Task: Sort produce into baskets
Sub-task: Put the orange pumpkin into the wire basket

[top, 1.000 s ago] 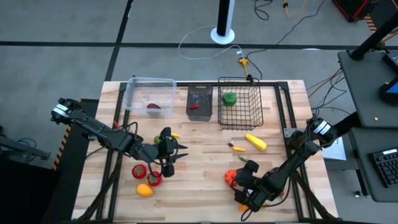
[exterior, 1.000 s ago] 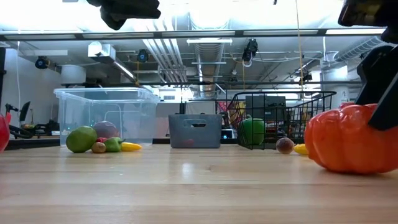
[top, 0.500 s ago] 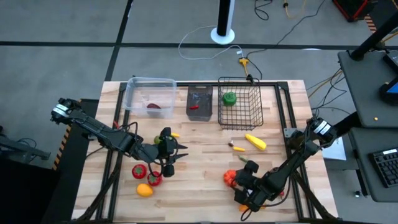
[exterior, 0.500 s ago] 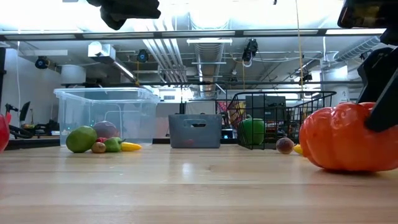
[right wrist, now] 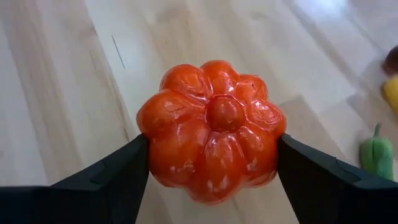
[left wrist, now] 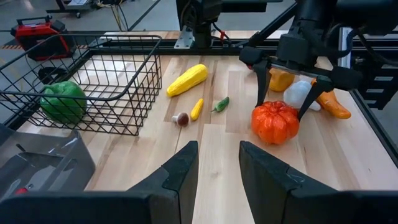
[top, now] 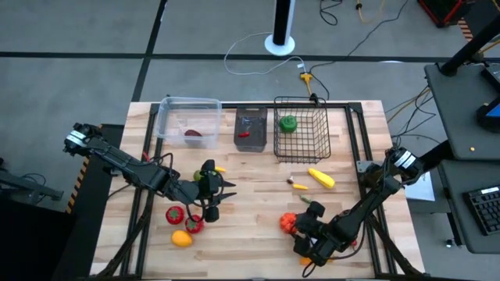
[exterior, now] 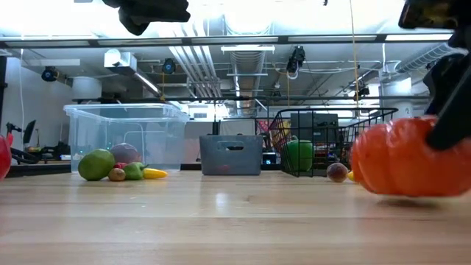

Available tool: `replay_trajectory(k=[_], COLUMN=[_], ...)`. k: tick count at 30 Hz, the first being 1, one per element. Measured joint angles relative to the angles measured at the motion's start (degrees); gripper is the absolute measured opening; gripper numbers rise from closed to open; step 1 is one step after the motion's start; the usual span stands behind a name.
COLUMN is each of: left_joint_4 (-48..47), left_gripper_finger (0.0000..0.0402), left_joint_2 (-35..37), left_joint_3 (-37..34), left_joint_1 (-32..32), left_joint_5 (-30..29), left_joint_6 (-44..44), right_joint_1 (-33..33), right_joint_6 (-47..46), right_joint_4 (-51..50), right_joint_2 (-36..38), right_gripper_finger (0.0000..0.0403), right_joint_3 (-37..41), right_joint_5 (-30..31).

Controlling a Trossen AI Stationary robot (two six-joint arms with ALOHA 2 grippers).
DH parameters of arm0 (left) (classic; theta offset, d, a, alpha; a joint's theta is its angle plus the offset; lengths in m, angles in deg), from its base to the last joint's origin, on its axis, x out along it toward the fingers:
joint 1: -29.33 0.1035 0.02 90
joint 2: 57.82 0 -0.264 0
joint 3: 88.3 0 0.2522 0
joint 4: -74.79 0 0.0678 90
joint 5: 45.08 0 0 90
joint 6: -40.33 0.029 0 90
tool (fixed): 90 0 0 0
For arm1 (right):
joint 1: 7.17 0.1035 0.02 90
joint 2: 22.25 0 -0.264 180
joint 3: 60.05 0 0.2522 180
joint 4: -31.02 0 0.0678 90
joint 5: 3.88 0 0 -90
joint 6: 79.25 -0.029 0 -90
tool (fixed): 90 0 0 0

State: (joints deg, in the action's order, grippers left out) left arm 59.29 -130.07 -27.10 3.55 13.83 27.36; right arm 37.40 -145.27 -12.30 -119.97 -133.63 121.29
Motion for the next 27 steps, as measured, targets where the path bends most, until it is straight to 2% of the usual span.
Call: replay_trajectory(k=[7, 12, 19, 24, 27], left_joint_4=[0.0, 0.0, -0.2, -0.7, -0.9], left_gripper_finger=[0.01, 0.01, 0.01, 0.01, 0.01], left_joint_2=[0.0, 0.0, 0.0, 0.0, 0.0], left_joint_3=[0.0, 0.0, 0.0, 0.0, 0.0], left_joint_1=[0.0, 0.0, -0.6, -1.5, -1.7], left_joint_5=[0.0, 0.0, 0.1, 0.1, 0.3], left_joint_6=[0.0, -0.1, -1.0, -1.1, -1.4], right_joint_1=[-2.6, -8.0, -19.3, -29.5, -37.1], right_joint_6=[1.9, 6.7, 15.9, 17.2, 16.3], right_joint_4=[-0.4, -1.8, -8.7, -15.3, -21.0], right_joint_2=[4.2, 8.7, 15.0, 19.3, 21.5], right_gripper_finger=[0.0302, 0.0302, 0.0302, 0.0302, 0.0302], right_joint_3=[-2.4, -5.0, -10.2, -12.4, -13.7], right_joint_5=[2.9, 3.9, 3.7, 3.4, 0.0])
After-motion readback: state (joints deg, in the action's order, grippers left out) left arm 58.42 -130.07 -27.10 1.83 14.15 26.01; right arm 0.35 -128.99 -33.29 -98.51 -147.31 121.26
